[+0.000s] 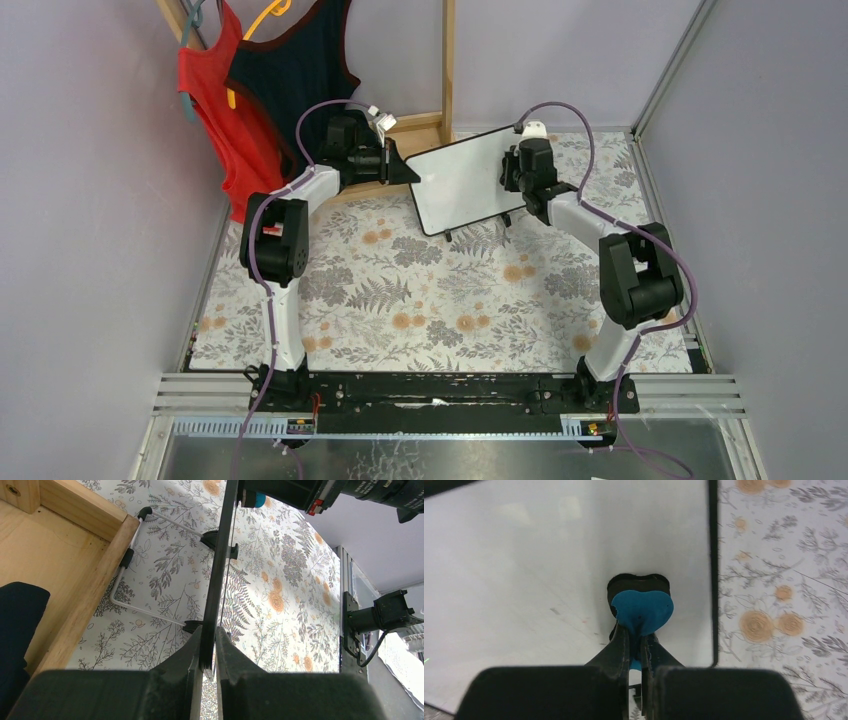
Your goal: Erase the whiteboard
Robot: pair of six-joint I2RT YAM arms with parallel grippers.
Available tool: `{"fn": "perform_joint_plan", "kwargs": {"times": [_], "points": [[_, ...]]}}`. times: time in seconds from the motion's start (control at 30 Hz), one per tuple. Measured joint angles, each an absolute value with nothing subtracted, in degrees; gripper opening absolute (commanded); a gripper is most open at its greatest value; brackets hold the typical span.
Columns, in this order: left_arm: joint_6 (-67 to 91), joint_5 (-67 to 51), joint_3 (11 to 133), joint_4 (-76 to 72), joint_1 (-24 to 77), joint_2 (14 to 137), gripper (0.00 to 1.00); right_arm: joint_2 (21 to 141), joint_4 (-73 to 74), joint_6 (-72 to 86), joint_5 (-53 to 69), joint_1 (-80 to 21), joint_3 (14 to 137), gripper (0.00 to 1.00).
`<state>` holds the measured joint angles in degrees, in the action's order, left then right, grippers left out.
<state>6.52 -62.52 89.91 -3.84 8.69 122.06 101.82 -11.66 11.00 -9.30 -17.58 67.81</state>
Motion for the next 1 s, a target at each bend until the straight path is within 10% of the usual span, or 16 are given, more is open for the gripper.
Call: {"fn": "perform_joint_plan", "kwargs": {"times": [1.0], "points": [[6.52,-62.28,89.91,-3.75,8.64,122.06,0.0,103.11,-10.94,11.4,-8.75,-16.47,71.42,0.0]]}}
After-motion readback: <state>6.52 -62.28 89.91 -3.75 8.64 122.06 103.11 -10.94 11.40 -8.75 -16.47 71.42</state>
